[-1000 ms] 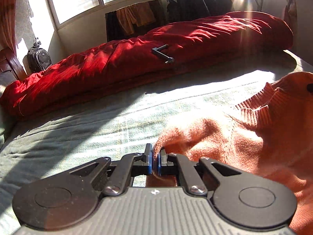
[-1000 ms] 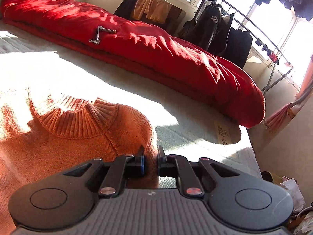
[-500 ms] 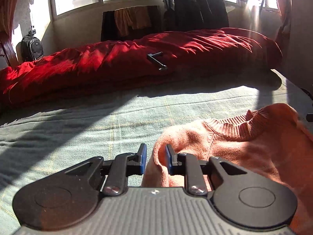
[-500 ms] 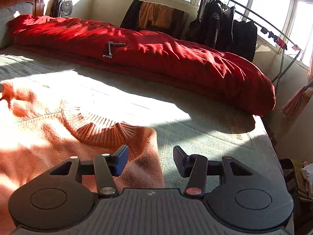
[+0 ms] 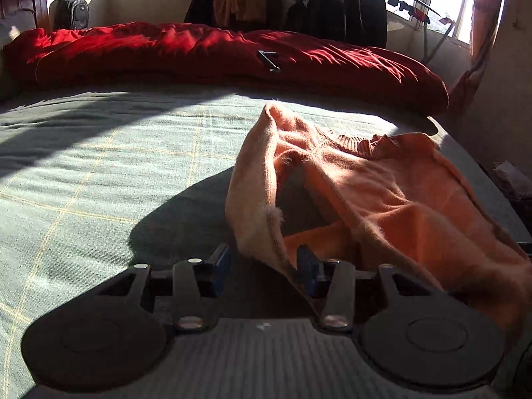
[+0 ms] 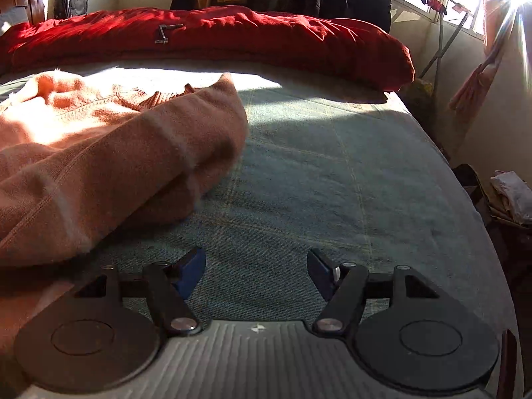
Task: Fold clothes
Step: 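Grasp the sweater edge with the left gripper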
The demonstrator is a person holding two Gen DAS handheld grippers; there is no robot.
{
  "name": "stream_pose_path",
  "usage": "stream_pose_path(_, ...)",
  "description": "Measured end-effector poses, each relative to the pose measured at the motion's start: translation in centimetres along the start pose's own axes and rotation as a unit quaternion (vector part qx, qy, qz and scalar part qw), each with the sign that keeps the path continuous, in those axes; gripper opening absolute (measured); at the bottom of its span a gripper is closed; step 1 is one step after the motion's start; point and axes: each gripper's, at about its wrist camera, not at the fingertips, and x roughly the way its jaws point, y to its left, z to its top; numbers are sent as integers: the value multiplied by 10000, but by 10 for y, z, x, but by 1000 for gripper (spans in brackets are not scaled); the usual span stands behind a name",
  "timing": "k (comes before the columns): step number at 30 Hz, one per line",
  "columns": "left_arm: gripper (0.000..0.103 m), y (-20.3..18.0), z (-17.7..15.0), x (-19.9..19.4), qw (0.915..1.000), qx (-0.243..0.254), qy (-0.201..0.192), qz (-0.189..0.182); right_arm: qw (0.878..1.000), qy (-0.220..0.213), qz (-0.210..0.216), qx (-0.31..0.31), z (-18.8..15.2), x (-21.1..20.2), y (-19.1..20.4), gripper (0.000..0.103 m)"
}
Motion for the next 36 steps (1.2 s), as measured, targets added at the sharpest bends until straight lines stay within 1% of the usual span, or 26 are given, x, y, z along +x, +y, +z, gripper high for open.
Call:
stream_pose_path(2, 45, 1, -6, -1, 9998, -116, 61, -159, 9994, 165, 8, 306, -14, 0, 1, 72)
stream_pose_path(4, 45, 0, -8, -1, 9991, -197, 108, -362, 9982, 236, 60, 557, -20, 0, 3, 72)
stream_pose_path(6, 46, 1, -9, -1, 9978, -251, 47, -615, 9973, 205, 42, 704, -19, -3, 8, 72)
stream_pose_path(7, 50, 2, -12, 2, 9965, -348, 67, -758, 9971, 157, 33, 745, -17, -5, 11, 72)
stream_pose_path(9, 50, 4, -17, 12, 9937, -458, 268, -992, 9964, 51, 70, 841, -14, -10, 17, 73)
stream_pose_path(10, 50, 2, -20, 19, 9926, -412, 393, -1071, 9963, 19, 74, 861, -13, -12, 21, 74)
stream_pose_path(12, 50, -1, -26, 30, 9914, -286, 569, -1139, 9962, -19, 64, 870, -12, -16, 31, 74)
stream_pose_path(14, 50, -1, -28, 39, 9904, -217, 651, -1204, 9961, -59, 79, 882, -11, -21, 40, 74)
stream_pose_path(15, 49, -1, -28, 42, 9894, -201, 656, -1282, 9959, -79, 101, 890, -11, -24, 44, 74)
stream_pose_path(18, 49, 0, -23, 45, 9823, -245, 441, -1804, 9962, -100, 56, 865, -11, -34, 53, 74)
stream_pose_path(19, 47, 0, -21, 47, 9804, -247, 405, -1914, 9962, -111, 18, 860, -11, -38, 56, 74)
stream_pose_path(20, 39, -1, -20, 51, 9808, -207, 416, -1892, 9961, -126, -18, 868, -11, -42, 57, 74)
stream_pose_path(21, 27, -4, -20, 55, 9835, -126, 433, -1750, 9960, -142, -55, 879, -11, -45, 59, 74)
stream_pose_path(22, 3, -7, -19, 59, 9860, -44, 449, -1608, 9959, -158, -91, 890, -11, -49, 60, 74)
stream_pose_path(23, 2, -9, -19, 61, 9875, 6, 445, -1512, 9958, -183, -126, 889, -12, -53, 61, 74)
stream_pose_path(27, 2, -2, -20, 47, 9875, -45, 234, -1558, 9956, -334, -205, 849, -12, -68, 62, 74)
stream_pose_path(30, 2, 10, -17, 32, 9903, -32, 104, -1382, 9952, -386, -242, 869, -12, -71, 61, 74)
stream_pose_path(33, 2, 28, -11, 18, 9947, -65, -10, -1028, 9947, -417, -187, 922, -11, -68, 62, 74)
stream_pose_path(36, 2, 50, -1, 4, 9987, -99, -214, -454, 9950, -442, -108, 890, -10, -65, 65, 74)
